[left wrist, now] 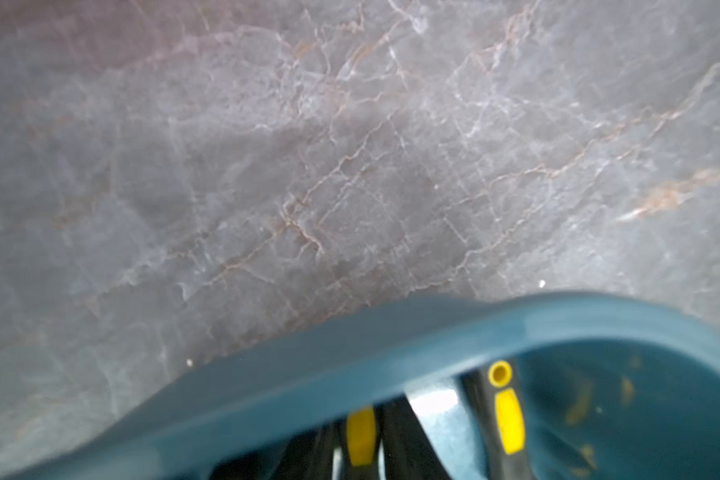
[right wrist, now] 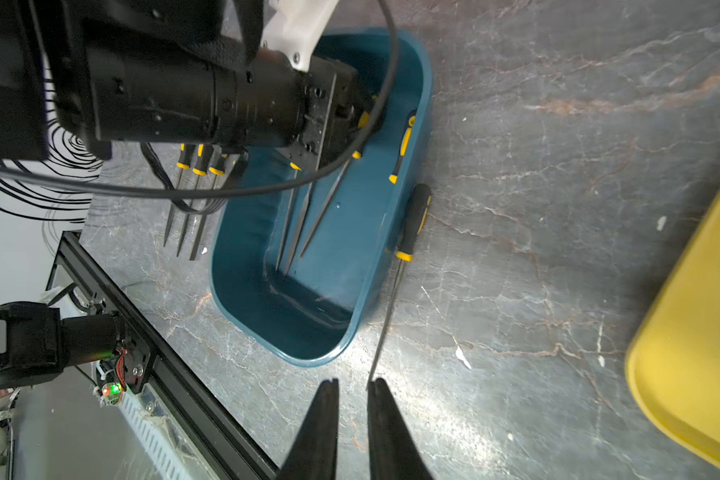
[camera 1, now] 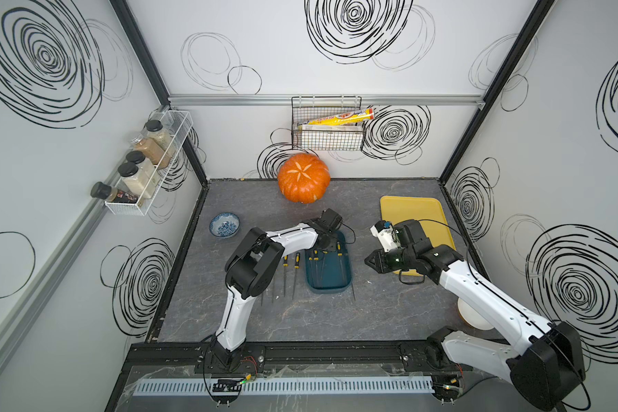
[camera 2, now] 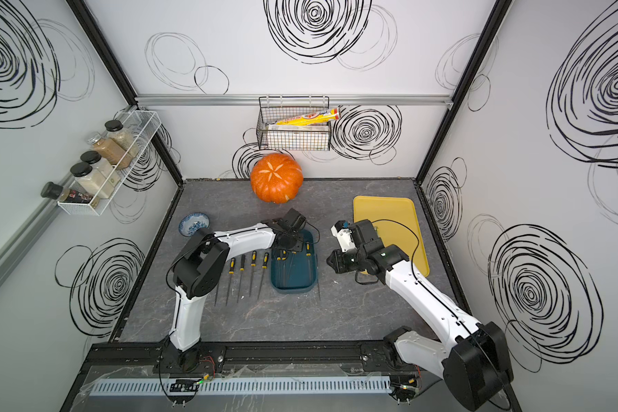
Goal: Take the file tool out of the storage box
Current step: Pick up the file tool from the storage box.
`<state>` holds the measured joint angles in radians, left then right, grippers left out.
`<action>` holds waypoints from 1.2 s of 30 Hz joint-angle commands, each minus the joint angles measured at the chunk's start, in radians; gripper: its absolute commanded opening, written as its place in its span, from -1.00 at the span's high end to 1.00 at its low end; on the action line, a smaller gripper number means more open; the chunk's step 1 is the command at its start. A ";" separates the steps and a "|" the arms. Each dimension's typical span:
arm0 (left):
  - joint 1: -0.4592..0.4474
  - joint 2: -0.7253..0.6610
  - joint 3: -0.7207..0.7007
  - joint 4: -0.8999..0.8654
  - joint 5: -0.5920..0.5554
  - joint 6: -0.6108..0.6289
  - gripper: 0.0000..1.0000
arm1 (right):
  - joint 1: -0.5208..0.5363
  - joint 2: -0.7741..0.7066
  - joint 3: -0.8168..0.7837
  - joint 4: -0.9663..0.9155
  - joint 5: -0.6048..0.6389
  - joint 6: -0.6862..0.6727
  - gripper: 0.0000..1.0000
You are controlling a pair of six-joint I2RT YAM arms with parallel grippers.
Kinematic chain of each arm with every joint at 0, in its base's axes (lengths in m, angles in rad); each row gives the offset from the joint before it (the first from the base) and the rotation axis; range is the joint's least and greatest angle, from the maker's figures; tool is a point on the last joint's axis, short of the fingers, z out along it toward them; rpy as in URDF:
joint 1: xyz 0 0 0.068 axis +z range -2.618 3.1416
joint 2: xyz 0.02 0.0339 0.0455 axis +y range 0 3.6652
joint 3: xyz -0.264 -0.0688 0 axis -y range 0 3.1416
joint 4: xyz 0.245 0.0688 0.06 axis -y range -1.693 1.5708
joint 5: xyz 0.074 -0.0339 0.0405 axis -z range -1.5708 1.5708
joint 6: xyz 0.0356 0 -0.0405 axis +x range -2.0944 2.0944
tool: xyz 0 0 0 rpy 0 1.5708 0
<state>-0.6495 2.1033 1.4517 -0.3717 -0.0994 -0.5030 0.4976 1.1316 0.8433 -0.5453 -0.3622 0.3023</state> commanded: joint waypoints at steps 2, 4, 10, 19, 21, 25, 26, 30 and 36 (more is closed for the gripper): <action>0.000 0.017 0.013 -0.053 -0.058 0.000 0.51 | -0.003 -0.012 -0.012 0.008 -0.005 -0.019 0.63; -0.005 0.026 0.023 -0.068 -0.072 0.002 0.52 | -0.002 -0.013 -0.012 0.010 -0.016 -0.017 0.63; -0.009 0.038 0.035 -0.070 -0.035 0.014 0.82 | -0.002 -0.027 -0.001 -0.008 -0.035 -0.008 0.63; 0.027 -0.248 -0.185 0.209 0.199 -0.001 1.00 | -0.002 -0.099 -0.025 -0.004 -0.049 0.026 0.62; 0.033 -0.331 -0.233 0.269 0.233 -0.014 1.00 | -0.003 -0.111 -0.029 0.001 -0.049 0.032 0.62; 0.033 -0.458 -0.294 0.325 0.243 -0.024 0.99 | -0.002 -0.132 -0.037 0.009 -0.065 0.035 0.60; 0.034 -0.492 -0.311 0.339 0.249 -0.024 0.99 | -0.002 -0.141 -0.045 0.019 -0.078 0.037 0.59; 0.033 -0.636 -0.427 0.464 0.308 -0.061 0.99 | -0.001 -0.204 -0.100 0.104 -0.155 0.104 0.41; 0.016 -0.801 -0.581 0.626 0.394 -0.101 0.99 | -0.001 -0.242 -0.138 0.199 -0.363 0.180 0.23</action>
<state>-0.6247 1.3472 0.9085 0.1158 0.2264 -0.5758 0.4976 0.9005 0.7185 -0.4244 -0.5842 0.4332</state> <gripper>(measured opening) 0.219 0.378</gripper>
